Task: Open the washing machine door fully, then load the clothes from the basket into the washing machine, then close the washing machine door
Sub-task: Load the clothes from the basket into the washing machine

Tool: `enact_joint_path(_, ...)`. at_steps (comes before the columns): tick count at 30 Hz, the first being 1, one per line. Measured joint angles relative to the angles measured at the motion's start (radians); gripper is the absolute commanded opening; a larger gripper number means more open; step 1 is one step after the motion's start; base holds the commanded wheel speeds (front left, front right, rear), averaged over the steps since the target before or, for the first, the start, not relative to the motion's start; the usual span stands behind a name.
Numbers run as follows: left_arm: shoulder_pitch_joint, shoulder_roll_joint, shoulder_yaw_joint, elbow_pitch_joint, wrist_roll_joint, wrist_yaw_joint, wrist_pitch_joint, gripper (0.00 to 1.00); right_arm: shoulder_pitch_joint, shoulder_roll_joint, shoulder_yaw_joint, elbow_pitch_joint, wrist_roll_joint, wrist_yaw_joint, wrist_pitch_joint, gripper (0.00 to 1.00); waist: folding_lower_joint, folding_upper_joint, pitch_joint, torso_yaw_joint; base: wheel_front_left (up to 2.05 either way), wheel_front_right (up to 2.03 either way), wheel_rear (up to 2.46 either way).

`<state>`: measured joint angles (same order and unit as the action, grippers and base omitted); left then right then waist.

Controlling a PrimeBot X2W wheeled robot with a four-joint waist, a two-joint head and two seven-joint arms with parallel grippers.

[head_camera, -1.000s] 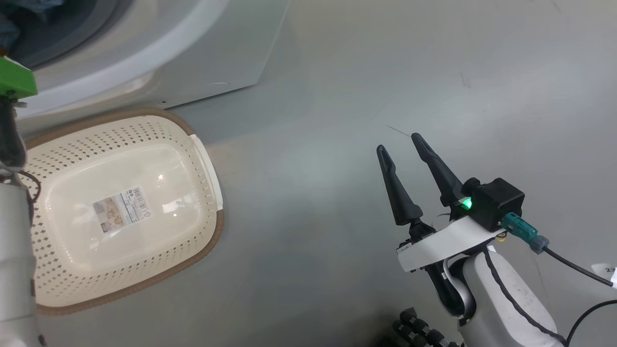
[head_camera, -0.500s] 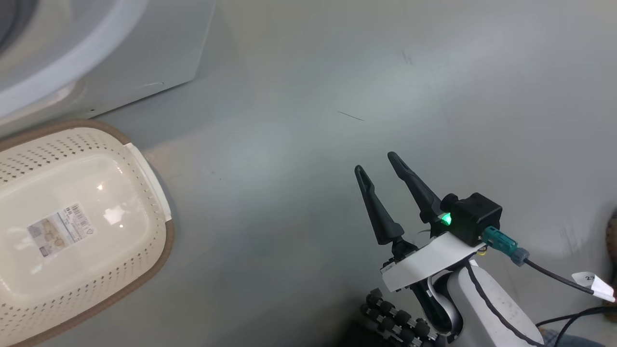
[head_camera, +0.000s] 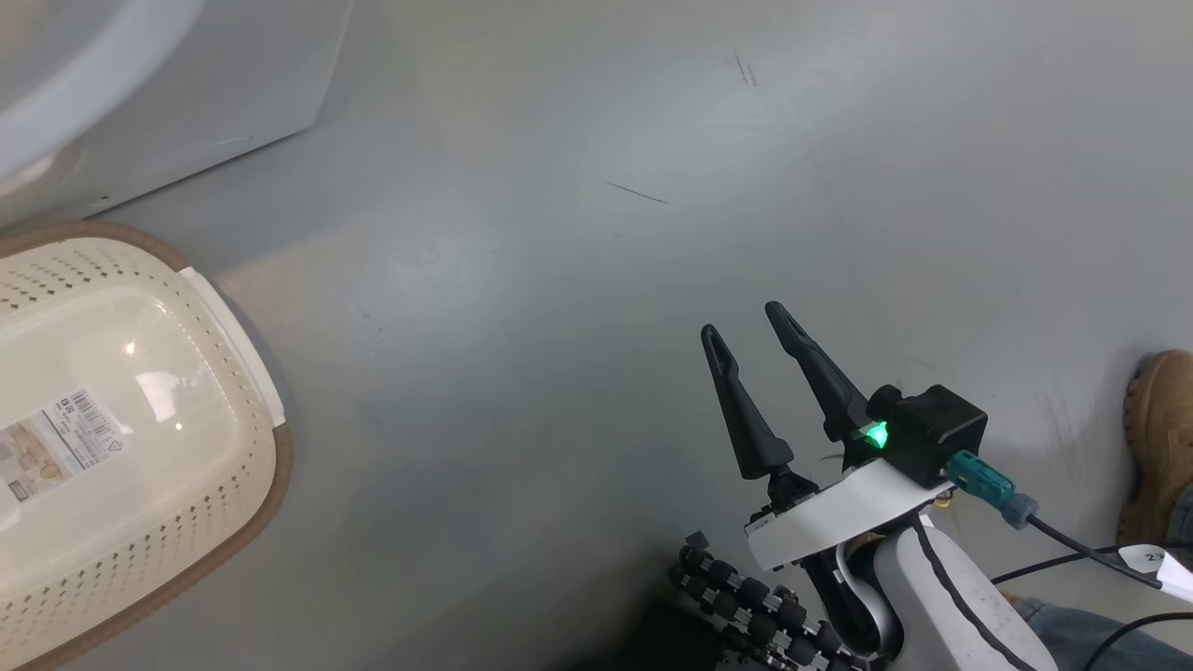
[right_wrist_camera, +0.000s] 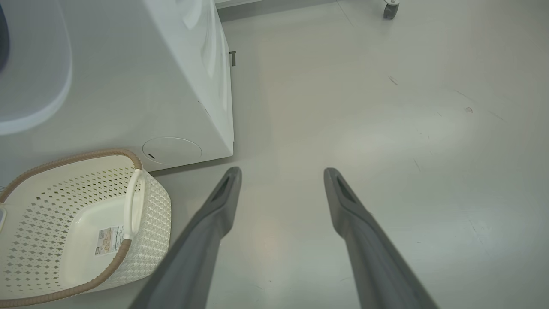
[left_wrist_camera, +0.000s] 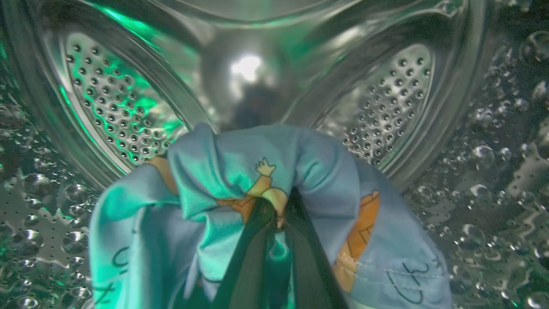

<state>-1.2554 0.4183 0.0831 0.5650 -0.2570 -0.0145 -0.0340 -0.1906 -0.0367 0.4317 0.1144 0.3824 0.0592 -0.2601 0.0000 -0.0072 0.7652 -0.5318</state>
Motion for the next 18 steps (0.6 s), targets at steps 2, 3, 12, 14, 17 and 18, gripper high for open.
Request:
enact_joint_path(2,-0.025,0.0,0.01,0.009,0.0,0.008,-0.016,0.0,0.0,0.0,0.0,-0.006,0.0,0.0,0.0,1.0,0.0,0.0,0.007,0.001,0.0,0.0,0.0)
enact_joint_path(3,-0.035,0.0,0.013,0.014,0.0,0.011,-0.022,0.0,0.0,0.001,0.0,-0.008,0.0,0.0,0.0,1.0,0.0,0.0,0.011,0.001,0.0,0.0,0.0)
enact_joint_path(12,-0.063,0.053,-0.033,0.107,0.084,0.032,-0.053,0.27,0.0,0.001,0.003,-0.01,0.0,0.0,0.0,1.0,0.0,0.0,0.021,0.004,0.0,0.0,0.0)
enact_joint_path(14,-0.062,0.063,-0.057,0.139,0.118,0.039,-0.046,0.4,0.0,0.001,0.003,-0.007,0.0,0.0,0.0,1.0,0.0,0.0,0.02,0.005,0.0,0.0,0.0)
enact_joint_path(17,-0.053,0.069,-0.066,0.194,0.123,0.042,-0.031,0.64,0.0,0.001,0.003,-0.002,0.0,0.0,0.0,1.0,0.0,0.0,0.014,0.007,0.0,0.0,0.0)
enact_joint_path(18,-0.051,0.069,-0.067,0.207,0.123,0.044,-0.028,0.92,0.0,0.001,0.003,0.0,0.0,0.0,0.0,1.0,0.0,0.0,0.011,0.007,0.0,0.0,0.0)
